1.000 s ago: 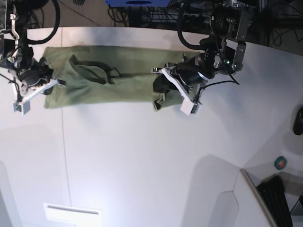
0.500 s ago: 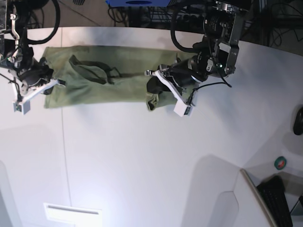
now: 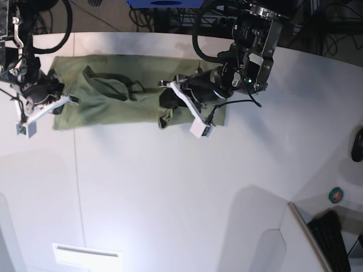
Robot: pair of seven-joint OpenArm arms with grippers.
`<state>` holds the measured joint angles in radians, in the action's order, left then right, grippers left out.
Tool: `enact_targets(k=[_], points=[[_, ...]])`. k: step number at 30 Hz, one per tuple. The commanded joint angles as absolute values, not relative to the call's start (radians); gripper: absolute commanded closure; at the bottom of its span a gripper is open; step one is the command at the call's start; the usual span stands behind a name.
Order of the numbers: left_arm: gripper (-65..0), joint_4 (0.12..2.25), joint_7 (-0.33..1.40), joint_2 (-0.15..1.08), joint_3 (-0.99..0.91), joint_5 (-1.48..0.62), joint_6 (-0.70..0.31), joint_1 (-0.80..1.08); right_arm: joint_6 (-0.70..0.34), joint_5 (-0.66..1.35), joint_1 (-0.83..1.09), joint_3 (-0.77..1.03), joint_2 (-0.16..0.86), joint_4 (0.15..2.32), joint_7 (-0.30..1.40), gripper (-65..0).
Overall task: Layout the t-shirt on the table in an organized manner, then fold the t-shirt properly
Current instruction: 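Fold the strip end held by the left gripper toward the right gripper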
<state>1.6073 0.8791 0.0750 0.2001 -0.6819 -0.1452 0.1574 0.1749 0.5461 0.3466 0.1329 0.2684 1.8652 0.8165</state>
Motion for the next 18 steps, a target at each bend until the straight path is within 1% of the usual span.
enact_targets(k=[1,18], points=[[0.0,1.627,0.863,0.074,0.200,-0.697,-0.151,0.147,0.168,0.550,0.340,0.139,0.280,1.882,0.803,0.0],[0.0,1.626,0.863,0.074,0.200,-0.697,-0.151,0.145,0.168,0.550,0.340,0.139,0.280,1.882,0.803,0.0]])
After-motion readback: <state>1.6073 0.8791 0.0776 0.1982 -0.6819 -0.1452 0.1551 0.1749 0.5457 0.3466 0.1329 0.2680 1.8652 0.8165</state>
